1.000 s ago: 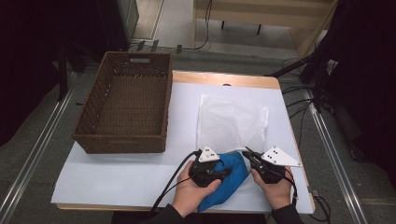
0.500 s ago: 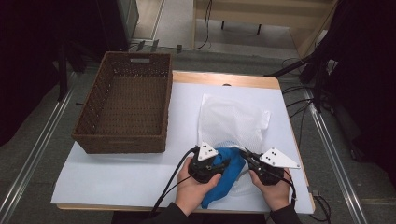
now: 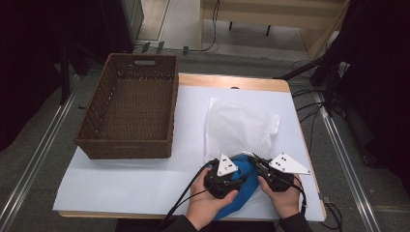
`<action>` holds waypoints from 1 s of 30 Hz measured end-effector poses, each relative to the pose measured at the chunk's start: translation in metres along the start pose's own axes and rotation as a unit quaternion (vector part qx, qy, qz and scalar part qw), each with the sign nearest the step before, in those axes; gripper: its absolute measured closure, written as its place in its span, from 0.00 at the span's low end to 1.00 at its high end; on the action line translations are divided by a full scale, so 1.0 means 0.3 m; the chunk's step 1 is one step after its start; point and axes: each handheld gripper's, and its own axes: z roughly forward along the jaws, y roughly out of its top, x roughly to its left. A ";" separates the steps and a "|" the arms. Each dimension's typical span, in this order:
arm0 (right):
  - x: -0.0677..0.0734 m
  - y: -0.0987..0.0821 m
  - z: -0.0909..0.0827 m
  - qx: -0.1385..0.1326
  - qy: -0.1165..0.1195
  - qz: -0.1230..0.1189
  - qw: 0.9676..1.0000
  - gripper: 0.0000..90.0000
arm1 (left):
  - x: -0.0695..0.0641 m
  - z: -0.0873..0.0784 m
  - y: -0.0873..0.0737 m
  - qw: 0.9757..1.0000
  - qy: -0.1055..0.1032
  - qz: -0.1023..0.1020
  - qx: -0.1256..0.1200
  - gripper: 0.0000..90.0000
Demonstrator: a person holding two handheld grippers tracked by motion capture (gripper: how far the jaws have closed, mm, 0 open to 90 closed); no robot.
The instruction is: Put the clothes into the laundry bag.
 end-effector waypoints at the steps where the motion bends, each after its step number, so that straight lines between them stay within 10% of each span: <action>1: 0.003 0.001 -0.001 0.000 -0.001 -0.002 1.000 1.00 | 0.016 0.016 -0.004 1.000 -0.002 -0.009 0.012 0.76; 7: 0.008 0.002 -0.002 -0.003 0.003 -0.004 1.000 1.00 | 0.049 0.028 0.008 1.000 0.007 -0.028 0.008 0.76; 16: 0.014 0.007 -0.012 -0.011 0.010 -0.006 1.000 1.00 | 0.056 -0.005 0.039 0.996 0.057 -0.034 -0.063 0.77; 20: 0.014 0.007 -0.009 -0.011 0.011 -0.009 1.000 1.00 | 0.067 0.038 0.025 0.997 0.061 -0.030 -0.034 0.75; 25: 0.011 0.002 -0.009 -0.008 0.011 -0.009 1.000 1.00 | 0.074 0.025 -0.004 0.999 0.021 -0.022 -0.040 0.52; 30: 0.000 -0.002 -0.010 -0.006 0.008 -0.004 1.000 1.00 | 0.051 -0.043 -0.013 0.999 0.028 -0.005 -0.038 0.36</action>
